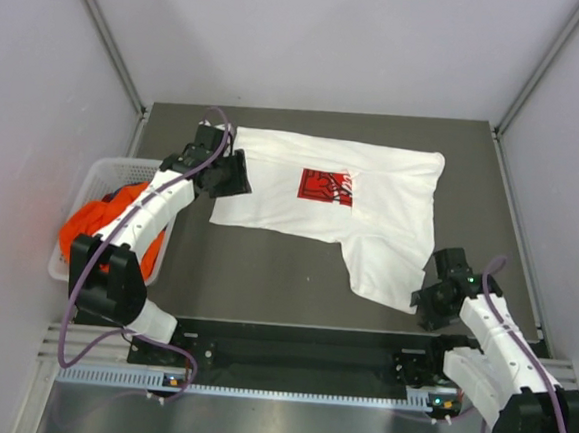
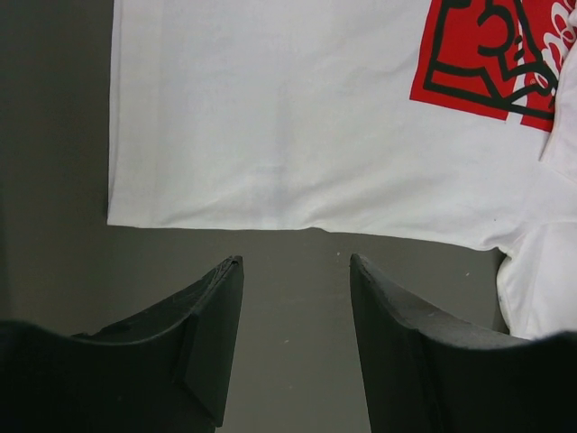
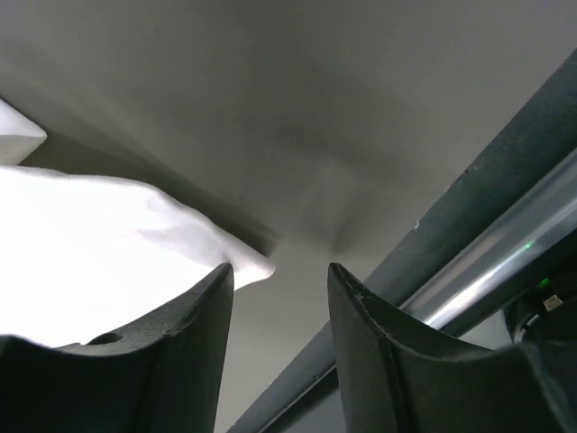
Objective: Fold and stack the t-shirts
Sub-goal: Fold the tshirt
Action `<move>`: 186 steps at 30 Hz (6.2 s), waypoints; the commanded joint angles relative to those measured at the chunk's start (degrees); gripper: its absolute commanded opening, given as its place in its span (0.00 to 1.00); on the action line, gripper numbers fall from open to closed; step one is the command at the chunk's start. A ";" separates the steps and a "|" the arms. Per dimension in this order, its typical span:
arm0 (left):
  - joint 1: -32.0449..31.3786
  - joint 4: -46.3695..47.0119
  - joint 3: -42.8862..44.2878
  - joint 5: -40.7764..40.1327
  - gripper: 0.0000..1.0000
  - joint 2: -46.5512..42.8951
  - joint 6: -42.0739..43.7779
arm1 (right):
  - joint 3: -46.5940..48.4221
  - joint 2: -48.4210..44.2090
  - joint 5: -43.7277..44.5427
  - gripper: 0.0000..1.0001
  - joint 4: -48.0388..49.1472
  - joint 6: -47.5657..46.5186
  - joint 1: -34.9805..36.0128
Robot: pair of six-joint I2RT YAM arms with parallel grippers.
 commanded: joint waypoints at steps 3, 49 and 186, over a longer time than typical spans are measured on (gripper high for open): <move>0.13 1.91 -0.55 -1.27 0.55 -0.39 -0.87 | -1.14 2.17 0.35 0.45 5.39 2.10 1.81; 1.97 -4.07 -6.97 -27.02 0.51 14.46 -53.78 | 5.27 -3.71 -1.85 0.00 10.59 -6.24 2.07; 4.43 -2.40 45.14 -37.58 0.00 48.47 -29.08 | 67.14 57.98 3.17 0.00 28.08 -52.83 -11.73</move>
